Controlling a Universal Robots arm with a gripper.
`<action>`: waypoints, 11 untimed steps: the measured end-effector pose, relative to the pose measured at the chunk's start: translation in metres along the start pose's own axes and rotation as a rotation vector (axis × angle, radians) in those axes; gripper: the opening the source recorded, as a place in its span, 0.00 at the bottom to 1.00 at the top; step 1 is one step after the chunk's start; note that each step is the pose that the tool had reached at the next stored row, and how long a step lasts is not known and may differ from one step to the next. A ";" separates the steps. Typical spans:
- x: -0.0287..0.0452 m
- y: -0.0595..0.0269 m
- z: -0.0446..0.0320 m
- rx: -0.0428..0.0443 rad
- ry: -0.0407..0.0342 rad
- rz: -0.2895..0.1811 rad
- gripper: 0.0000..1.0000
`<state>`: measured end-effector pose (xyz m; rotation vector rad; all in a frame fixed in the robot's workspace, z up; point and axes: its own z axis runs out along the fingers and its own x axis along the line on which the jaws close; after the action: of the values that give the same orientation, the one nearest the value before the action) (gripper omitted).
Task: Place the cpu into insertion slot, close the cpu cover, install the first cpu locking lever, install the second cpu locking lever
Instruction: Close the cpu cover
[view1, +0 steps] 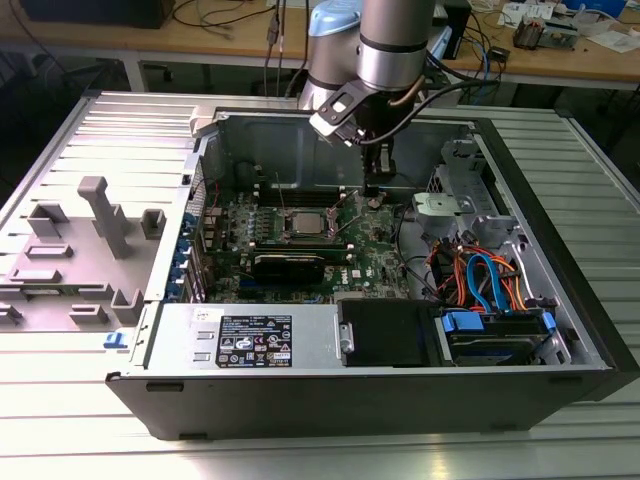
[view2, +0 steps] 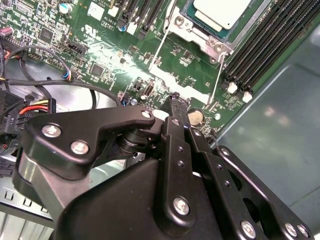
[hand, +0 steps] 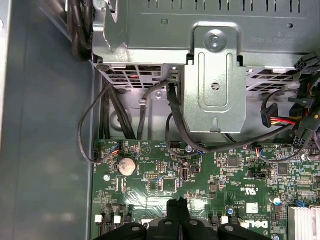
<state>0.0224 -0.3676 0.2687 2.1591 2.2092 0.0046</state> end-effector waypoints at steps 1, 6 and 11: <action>0.0003 0.0007 0.0014 0.0001 -0.0022 0.000 0.11; 0.0015 0.0097 0.0068 0.0103 -0.0034 0.000 0.11; 0.0020 0.0094 0.0168 0.0190 -0.0032 -0.001 0.11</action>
<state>0.0324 -0.3660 0.2522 2.1664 2.2173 -0.0199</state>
